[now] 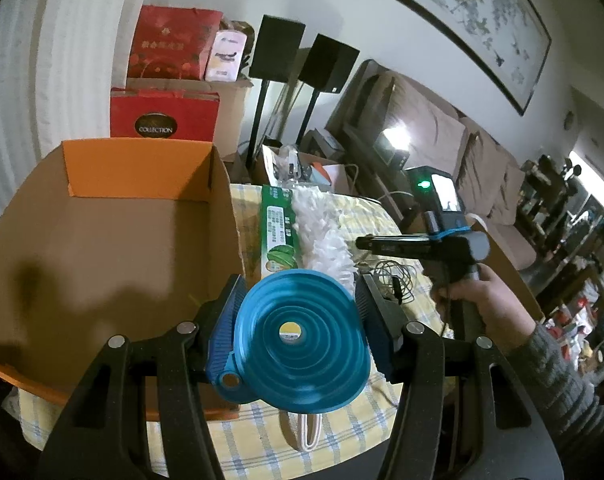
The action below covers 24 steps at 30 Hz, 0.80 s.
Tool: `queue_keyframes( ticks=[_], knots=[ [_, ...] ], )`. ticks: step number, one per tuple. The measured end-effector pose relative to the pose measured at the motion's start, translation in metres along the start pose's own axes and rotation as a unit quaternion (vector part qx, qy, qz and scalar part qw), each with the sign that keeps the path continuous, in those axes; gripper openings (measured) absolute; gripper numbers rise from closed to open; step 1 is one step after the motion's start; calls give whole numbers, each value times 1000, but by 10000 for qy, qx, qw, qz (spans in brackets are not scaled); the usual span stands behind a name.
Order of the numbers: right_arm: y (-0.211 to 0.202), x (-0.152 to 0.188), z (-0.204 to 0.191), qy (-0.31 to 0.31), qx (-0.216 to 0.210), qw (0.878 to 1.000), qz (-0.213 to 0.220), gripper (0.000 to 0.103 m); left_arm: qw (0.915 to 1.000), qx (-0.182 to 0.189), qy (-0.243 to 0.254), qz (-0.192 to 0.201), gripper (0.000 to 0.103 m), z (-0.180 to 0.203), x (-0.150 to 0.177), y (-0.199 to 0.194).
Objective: Organize objects
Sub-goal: 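Carry the funnel with the left gripper while the right gripper grasps a small cork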
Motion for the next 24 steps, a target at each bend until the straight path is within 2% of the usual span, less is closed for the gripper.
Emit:
queue_keyframes(
  ticks=[5, 10, 17, 24],
  knots=[
    [-34, 0, 1, 139, -90, 9996, 240, 24, 9999, -49, -23, 93, 53, -3, -3, -11],
    [-69, 1, -14, 67, -234, 9988, 420, 24, 9996, -194, -28, 199, 53, -7, -7, -23],
    [-115, 3, -57, -7, -659, 9958, 635, 24, 9989, -398, -115, 232, 53, -19, -8, -38],
    [-142, 4, -106, -245, -982, 9922, 732, 24, 9969, -687, -191, 345, 53, -38, -11, -61]
  ],
)
Point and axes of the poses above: each gripper's, at about its wrist camera, not at the fingertips, and y roughly the way its jaws point, z to its right, x to its underside, the point moved 2 cm from there along y, roughly the way its jaws point, and after that the axes turned 12 degrees about x, right-handed, at the moved point
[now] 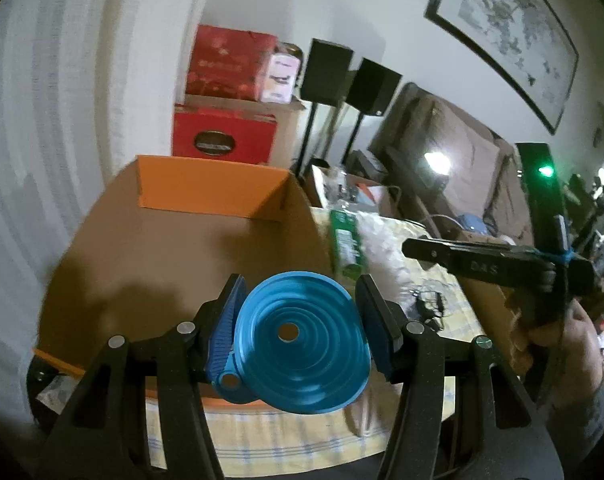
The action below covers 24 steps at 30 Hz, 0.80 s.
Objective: Organize objects
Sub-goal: 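Carry the funnel with the left gripper while the right gripper grasps a small cork, then lower the funnel into the orange box and open the left gripper while the right drops the cork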
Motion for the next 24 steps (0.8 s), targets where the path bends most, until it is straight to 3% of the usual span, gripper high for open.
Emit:
queue_keyframes(
  ticks=[11, 24],
  knots=[
    [-12, 2, -61, -119, -276, 9994, 169, 24, 9985, -524, -154, 33, 53, -40, -2, -9],
    [-22, 8, -99, -231, -69, 9984, 505, 24, 9957, -871, -279, -173, 53, -69, -9, -3]
  ],
)
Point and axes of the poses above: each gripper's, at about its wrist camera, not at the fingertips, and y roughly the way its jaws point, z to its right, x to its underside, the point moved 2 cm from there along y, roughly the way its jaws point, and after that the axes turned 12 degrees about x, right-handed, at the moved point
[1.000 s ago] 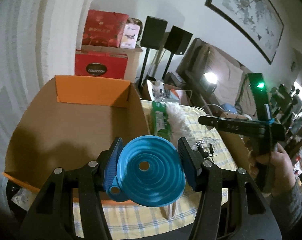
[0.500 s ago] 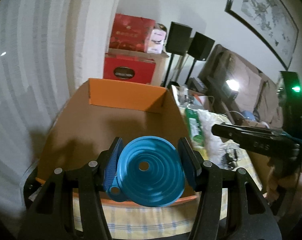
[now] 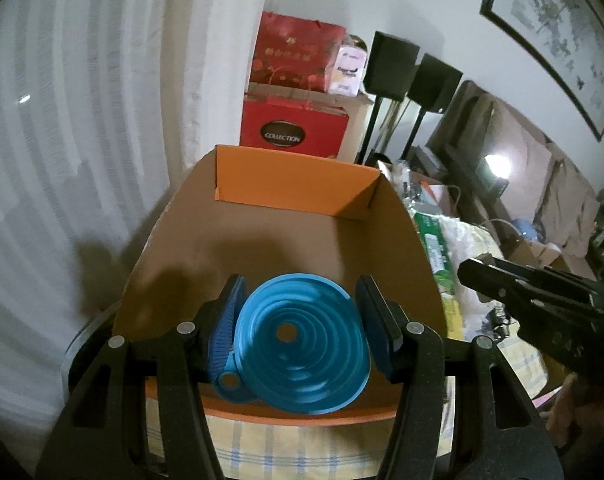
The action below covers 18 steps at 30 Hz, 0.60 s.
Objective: Organize objects
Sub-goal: 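Lower the funnel into the orange box and open the left gripper while the right drops the cork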
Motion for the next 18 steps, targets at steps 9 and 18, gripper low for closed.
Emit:
queue_keyframes(
  ticks=[9, 18],
  knots=[
    [16, 10, -22, 39, -14, 9999, -122, 24, 9997, -123, -19, -204, 53, -19, 5, 14],
    [37, 30, -37, 22, -82, 9991, -406, 24, 9986, -213, 66, -473, 53, -24, 20, 32]
  ],
)
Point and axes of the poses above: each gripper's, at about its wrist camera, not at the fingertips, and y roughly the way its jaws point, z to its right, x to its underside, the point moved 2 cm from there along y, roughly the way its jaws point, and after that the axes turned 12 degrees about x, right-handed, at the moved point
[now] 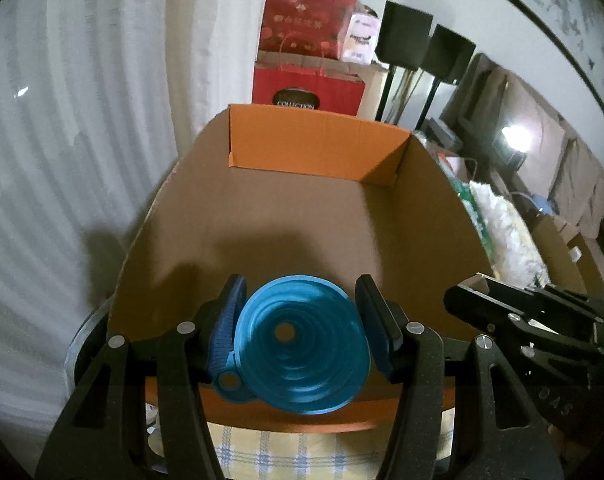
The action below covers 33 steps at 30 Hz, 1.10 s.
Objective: Organize objects
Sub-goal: 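Lower the funnel into the orange box and open the left gripper while the right drops the cork, then withdraw both tools and move the left tool toward the water bottle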
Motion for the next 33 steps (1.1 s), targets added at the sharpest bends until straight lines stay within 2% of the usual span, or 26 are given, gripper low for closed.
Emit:
queue_keyframes(
  ticks=[6, 8, 12, 16, 18, 20, 24, 28, 33],
  knots=[
    [7, 7, -2, -80, 78, 9999, -80, 24, 9999, -114, 6, -125, 57, -2, 6, 8],
    [6, 9, -1, -90, 135, 9998, -72, 28, 9998, -148, -14, -128, 63, -3, 8, 8],
    [-2, 11, 3, -47, 143, 9999, 11, 31, 9994, -333, -13, 5, 85, -6, 12, 2],
    [-16, 12, 9, -13, 251, 9995, 171, 47, 9992, -391, 19, 117, 89, -6, 12, -4],
    [-24, 10, 14, 38, 327, 9991, 279, 61, 9991, -376, 30, 171, 98, -6, 12, -8],
    [-34, 10, 20, 114, 394, 9984, 389, 83, 9989, -369, 50, 277, 103, -6, 12, -13],
    [-50, 7, 32, 237, 591, 9962, 593, 89, 9980, -483, 149, 370, 103, -3, 11, -21],
    [-60, 8, 48, 456, 621, 9947, 686, 103, 9982, -369, 133, 445, 103, -1, 9, -29],
    [-67, 11, 68, 596, 885, 9913, 774, 103, 9980, -289, 164, 538, 103, 5, 9, -37]
  ],
)
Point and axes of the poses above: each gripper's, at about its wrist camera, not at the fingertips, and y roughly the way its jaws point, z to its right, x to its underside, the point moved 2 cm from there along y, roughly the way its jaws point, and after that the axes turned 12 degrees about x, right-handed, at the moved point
